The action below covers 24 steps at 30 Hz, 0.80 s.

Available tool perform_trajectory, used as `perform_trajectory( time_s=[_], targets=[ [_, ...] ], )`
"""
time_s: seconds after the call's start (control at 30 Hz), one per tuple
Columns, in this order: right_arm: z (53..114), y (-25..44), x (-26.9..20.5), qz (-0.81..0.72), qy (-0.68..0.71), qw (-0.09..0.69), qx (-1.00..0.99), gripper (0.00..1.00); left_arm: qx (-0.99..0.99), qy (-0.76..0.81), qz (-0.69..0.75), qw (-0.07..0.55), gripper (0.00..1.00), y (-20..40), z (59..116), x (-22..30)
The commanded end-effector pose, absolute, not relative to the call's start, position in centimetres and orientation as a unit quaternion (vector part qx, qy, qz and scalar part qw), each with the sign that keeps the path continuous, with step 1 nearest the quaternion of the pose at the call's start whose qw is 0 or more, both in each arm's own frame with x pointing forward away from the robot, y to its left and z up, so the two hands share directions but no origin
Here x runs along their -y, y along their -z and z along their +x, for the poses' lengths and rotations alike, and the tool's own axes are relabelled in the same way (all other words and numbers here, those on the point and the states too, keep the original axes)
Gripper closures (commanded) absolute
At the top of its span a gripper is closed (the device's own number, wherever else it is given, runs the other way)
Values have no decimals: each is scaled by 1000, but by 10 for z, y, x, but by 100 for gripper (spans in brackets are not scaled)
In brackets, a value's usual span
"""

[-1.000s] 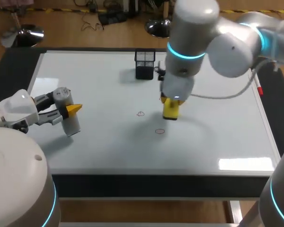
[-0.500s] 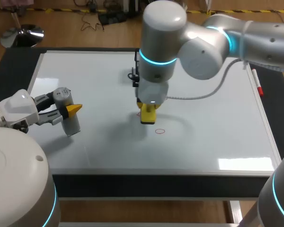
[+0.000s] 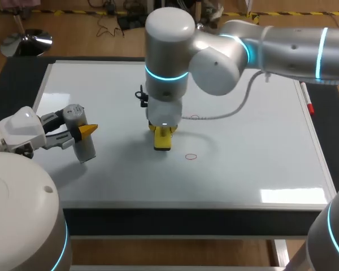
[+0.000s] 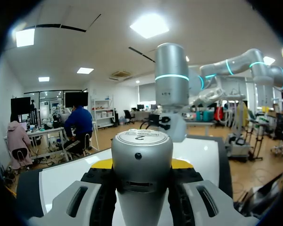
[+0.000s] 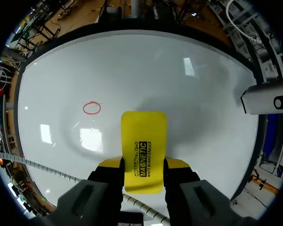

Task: Pick up the inspection probe, press it on each red-marked spot on the whiteboard one by one, put down the probe, pick up the eraser, and wipe off all the red marks.

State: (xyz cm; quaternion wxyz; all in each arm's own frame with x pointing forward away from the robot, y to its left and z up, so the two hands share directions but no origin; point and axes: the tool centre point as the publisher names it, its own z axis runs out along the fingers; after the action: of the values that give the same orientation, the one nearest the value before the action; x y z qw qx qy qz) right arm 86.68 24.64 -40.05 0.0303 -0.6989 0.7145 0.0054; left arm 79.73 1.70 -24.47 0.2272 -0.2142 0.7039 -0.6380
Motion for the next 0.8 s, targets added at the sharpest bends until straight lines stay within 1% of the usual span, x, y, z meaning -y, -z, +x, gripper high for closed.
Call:
perform_trajectory(
  time_s=[0.03,0.23,0.8],
  targets=[
    [869,403,-255,-700,7,18,-714,100,-703,639,-214,229,100,245,798,-16],
    [867,407,-257,-702,12,19,-711,100,-703,639,-214,229,100,245,798,-16],
    [874,418,-243,-699,11,9,-715,100,-703,639,-214,229,100,245,798,-16]
  ],
)
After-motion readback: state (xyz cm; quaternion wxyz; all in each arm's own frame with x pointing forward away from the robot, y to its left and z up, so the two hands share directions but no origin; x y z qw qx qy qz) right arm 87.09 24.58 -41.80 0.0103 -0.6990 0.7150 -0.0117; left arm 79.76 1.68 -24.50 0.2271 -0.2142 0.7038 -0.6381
